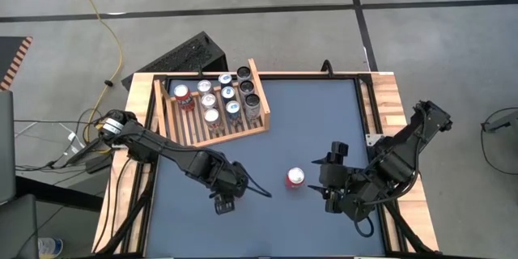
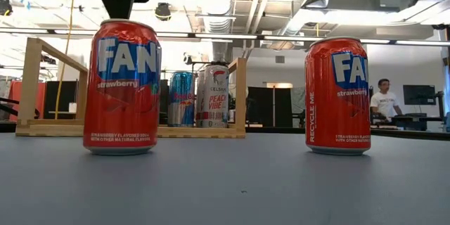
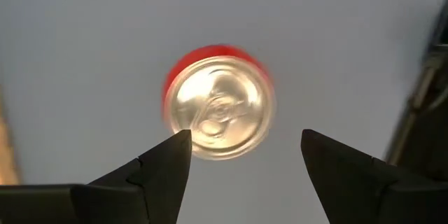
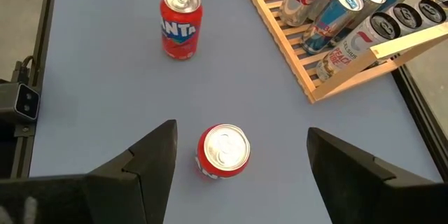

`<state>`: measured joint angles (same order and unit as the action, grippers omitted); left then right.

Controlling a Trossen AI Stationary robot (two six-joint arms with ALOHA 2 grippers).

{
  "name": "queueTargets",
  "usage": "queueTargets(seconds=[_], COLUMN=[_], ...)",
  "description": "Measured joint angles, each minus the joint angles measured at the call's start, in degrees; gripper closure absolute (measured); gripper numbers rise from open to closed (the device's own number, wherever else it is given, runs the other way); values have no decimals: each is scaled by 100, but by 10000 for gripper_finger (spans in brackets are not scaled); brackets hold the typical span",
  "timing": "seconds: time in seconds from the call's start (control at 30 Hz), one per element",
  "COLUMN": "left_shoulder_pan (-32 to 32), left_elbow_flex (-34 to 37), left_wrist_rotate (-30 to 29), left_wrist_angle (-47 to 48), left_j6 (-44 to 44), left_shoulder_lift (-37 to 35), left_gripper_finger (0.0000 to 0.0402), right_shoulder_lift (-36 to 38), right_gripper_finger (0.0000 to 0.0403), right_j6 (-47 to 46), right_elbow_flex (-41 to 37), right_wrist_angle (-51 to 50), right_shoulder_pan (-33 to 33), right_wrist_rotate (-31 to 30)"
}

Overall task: Place canned beverage on shelf
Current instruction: Put the left red soda can on the shelf aligned with the other red soda can

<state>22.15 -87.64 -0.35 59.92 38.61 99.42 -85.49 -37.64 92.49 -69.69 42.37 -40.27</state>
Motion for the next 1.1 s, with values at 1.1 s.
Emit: queueTargets(seconds=[1.1], left_shoulder_pan=[208], left_elbow_flex=[-33], left_wrist_rotate=[-1131], left_wrist_angle=[-222], left_j6=[-17], left_shoulder_lift=[-238], left_gripper_finger=[145], right_shoulder_lift=[-4], right_gripper_finger=[112], right_j6=[770], right_elbow_flex=[-1659], right_wrist_angle=[2258], right_shoulder_pan=[-149], right_wrist_rotate=[284])
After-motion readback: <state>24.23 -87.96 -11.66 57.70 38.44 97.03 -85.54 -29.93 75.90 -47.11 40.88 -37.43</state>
